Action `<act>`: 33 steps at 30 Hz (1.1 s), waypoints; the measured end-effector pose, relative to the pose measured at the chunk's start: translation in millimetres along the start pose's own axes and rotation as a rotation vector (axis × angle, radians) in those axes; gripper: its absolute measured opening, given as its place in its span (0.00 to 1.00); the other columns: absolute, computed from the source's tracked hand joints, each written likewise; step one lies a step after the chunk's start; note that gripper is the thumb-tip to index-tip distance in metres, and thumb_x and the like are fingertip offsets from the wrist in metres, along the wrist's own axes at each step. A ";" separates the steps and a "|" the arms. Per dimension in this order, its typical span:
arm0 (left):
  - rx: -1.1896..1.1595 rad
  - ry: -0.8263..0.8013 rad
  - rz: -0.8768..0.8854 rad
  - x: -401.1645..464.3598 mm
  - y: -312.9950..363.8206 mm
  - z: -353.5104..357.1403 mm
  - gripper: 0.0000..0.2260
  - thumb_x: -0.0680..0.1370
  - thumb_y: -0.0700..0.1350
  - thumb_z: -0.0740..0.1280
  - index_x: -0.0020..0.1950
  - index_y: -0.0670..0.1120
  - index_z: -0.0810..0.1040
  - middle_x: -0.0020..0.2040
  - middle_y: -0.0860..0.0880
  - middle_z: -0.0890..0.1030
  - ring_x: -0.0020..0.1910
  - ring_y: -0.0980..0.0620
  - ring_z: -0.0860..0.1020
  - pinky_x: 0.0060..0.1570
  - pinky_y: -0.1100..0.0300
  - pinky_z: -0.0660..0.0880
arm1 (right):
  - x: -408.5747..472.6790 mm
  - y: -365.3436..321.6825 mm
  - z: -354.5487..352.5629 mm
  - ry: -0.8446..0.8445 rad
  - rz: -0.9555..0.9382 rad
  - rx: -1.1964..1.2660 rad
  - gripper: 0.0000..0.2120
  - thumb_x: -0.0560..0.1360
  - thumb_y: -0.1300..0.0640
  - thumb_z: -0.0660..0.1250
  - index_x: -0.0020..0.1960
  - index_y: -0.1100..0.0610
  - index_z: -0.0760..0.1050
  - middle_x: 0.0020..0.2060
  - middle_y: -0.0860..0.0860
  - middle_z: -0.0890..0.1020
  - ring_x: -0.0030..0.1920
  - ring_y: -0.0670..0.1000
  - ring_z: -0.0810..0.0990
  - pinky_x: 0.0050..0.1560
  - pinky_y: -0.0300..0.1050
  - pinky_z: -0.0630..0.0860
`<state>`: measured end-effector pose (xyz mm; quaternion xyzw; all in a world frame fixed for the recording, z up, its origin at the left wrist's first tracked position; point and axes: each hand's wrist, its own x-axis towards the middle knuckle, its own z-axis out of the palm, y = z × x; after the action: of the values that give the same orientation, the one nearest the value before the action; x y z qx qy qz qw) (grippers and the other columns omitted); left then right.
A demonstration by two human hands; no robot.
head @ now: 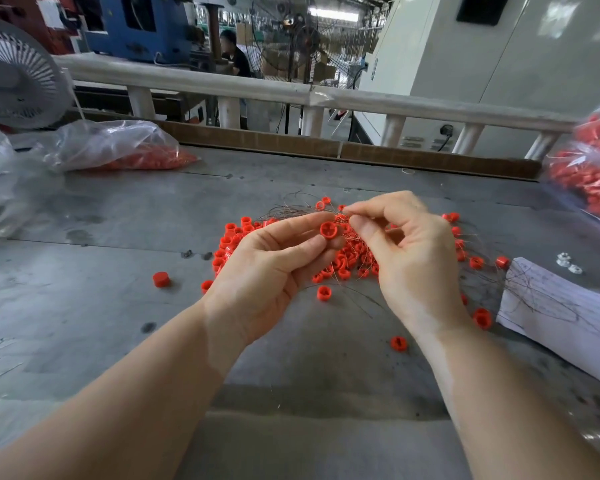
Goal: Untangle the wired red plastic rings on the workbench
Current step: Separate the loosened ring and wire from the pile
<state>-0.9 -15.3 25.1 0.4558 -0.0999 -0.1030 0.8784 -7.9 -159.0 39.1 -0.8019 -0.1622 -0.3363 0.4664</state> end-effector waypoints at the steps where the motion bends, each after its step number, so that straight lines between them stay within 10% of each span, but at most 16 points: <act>1: 0.000 0.003 0.002 0.1 0.3 0.0 0.11 0.65 0.35 0.67 0.41 0.46 0.86 0.39 0.46 0.85 0.40 0.55 0.83 0.38 0.68 0.78 | -0.6 0.1 0.3 -0.016 -0.017 -0.012 0.05 0.73 0.65 0.69 0.46 0.59 0.82 0.40 0.50 0.80 0.43 0.41 0.77 0.44 0.28 0.69; 12: -0.004 0.023 0.008 0.8 3.5 -0.1 0.10 0.65 0.36 0.67 0.40 0.45 0.86 0.38 0.47 0.85 0.38 0.56 0.83 0.37 0.68 0.78 | -1.4 1.5 0.4 -0.079 -0.123 -0.132 0.03 0.70 0.66 0.70 0.42 0.60 0.81 0.36 0.51 0.80 0.40 0.50 0.77 0.43 0.44 0.73; 33: -0.054 0.029 -0.025 0.4 5.9 0.1 0.10 0.64 0.35 0.67 0.39 0.44 0.86 0.39 0.46 0.84 0.39 0.55 0.83 0.37 0.68 0.78 | -1.5 -0.2 -0.4 -0.084 -0.104 -0.045 0.06 0.72 0.67 0.70 0.44 0.58 0.82 0.39 0.52 0.80 0.42 0.45 0.77 0.43 0.28 0.68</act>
<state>0.0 -12.2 30.0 0.4348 -0.0786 -0.1100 0.8903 -9.2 -159.1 38.4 -0.8162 -0.2153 -0.3296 0.4229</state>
